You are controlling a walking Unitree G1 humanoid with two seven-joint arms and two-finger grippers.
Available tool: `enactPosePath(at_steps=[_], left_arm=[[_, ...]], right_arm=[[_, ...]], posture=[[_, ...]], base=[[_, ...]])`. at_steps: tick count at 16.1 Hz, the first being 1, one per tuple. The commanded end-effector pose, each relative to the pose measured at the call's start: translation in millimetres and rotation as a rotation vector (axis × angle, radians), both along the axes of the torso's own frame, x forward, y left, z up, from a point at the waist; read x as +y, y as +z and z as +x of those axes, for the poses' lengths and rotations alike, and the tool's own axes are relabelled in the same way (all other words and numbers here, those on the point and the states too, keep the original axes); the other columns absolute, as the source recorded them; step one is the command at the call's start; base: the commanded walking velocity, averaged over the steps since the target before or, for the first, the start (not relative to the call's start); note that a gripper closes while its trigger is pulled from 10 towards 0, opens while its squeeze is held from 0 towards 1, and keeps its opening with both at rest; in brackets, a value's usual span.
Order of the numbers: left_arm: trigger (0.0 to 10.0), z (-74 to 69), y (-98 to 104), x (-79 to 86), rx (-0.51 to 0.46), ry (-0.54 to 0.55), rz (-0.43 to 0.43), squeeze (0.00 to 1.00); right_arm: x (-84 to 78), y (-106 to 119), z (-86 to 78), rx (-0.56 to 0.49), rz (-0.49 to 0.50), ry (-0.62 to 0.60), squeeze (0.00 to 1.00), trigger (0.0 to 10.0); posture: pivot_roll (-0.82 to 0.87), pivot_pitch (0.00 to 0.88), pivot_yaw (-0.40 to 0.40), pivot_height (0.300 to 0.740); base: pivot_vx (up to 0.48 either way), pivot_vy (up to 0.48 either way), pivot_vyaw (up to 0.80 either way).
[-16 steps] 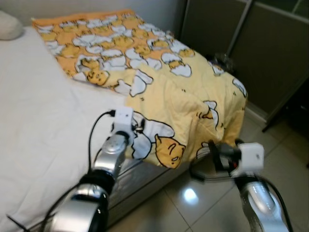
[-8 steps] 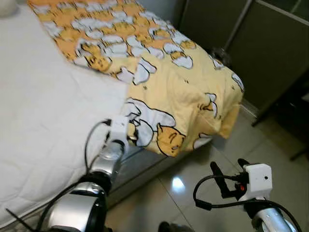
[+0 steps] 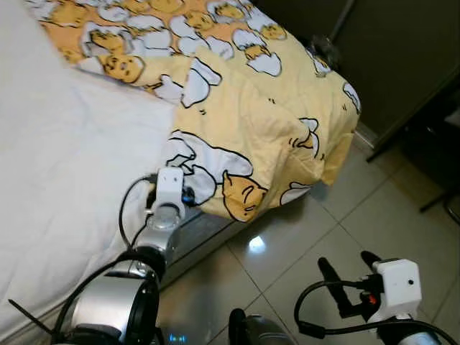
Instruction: Clean up the room
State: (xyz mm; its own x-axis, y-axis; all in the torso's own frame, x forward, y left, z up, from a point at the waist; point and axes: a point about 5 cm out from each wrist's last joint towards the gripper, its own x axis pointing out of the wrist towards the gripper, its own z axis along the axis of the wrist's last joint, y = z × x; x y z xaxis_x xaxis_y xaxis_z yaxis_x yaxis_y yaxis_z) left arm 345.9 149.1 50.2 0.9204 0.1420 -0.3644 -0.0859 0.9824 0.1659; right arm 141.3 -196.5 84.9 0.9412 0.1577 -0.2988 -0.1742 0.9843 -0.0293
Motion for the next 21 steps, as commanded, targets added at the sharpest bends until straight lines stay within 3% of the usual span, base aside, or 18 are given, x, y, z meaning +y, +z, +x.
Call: enactPosePath(at_steps=[1, 3, 4, 8, 10, 13, 18, 21], left_arm=[[10.0, -1.3, -1, 2.3, 0.0, 0.019, 0.044, 0.0], [10.0, -6.7, -9, 9.9, 0.042, 0.029, 0.09, 0.0], [0.0, -10.4, -15, 9.0, 0.076, 0.004, 0.085, 0.0], [0.0, -24.3, -34, -3.1, 0.174, -0.101, 0.056, 0.0], [0.0, -28.2, -38, -7.6, 0.196, -0.166, 0.092, 0.0], [0.0, -27.1, -37, -15.3, 0.187, -0.255, 0.139, 0.0], [0.0, -25.3, -34, -20.5, 0.177, -0.303, 0.155, 0.0], [0.0, -27.8, -37, -19.0, 0.188, -0.323, 0.166, 0.0]], right_arm=[[-5.7, 1, -4.9, 0.016, -0.013, -0.023, 0.0, 10.0], [-1.1, -1, -5.4, 0.026, -0.004, -0.017, 0.0, 10.0], [-0.1, -1, -4.3, 0.028, 0.0, -0.018, 0.0, 10.0], [-0.2, -3, -0.4, 0.034, 0.0, -0.016, 0.0, 10.0], [-0.7, -3, 6.1, 0.02, -0.001, -0.021, 0.0, 10.0], [0.7, -3, 6.8, 0.016, 0.002, -0.022, 0.0, 10.0], [0.4, -1, 4.5, 0.018, 0.002, -0.016, 0.0, 10.0], [3.4, 0, 2.8, 0.044, 0.029, 0.049, 0.0, 10.0]], posture=[[-0.33, 0.224, -0.152, 0.74], [-0.32, 0.228, -0.147, 0.74], [-0.32, 0.228, -0.147, 0.74], [-0.31, 0.214, -0.143, 0.74], [-0.3, 0.199, -0.134, 0.74], [-0.3, 0.198, -0.131, 0.74], [-0.33, 0.199, -0.128, 0.74], [-0.35, 0.195, -0.123, 0.74]], base=[[0.0, 0.0, 0.0], [0.0, 0.0, 0.0], [0.0, 0.0, 0.0], [0.0, 0.0, 0.0], [0.0, 0.0, 0.0], [0.0, 0.0, 0.0], [0.0, 0.0, 0.0], [0.0, 0.0, 0.0]])
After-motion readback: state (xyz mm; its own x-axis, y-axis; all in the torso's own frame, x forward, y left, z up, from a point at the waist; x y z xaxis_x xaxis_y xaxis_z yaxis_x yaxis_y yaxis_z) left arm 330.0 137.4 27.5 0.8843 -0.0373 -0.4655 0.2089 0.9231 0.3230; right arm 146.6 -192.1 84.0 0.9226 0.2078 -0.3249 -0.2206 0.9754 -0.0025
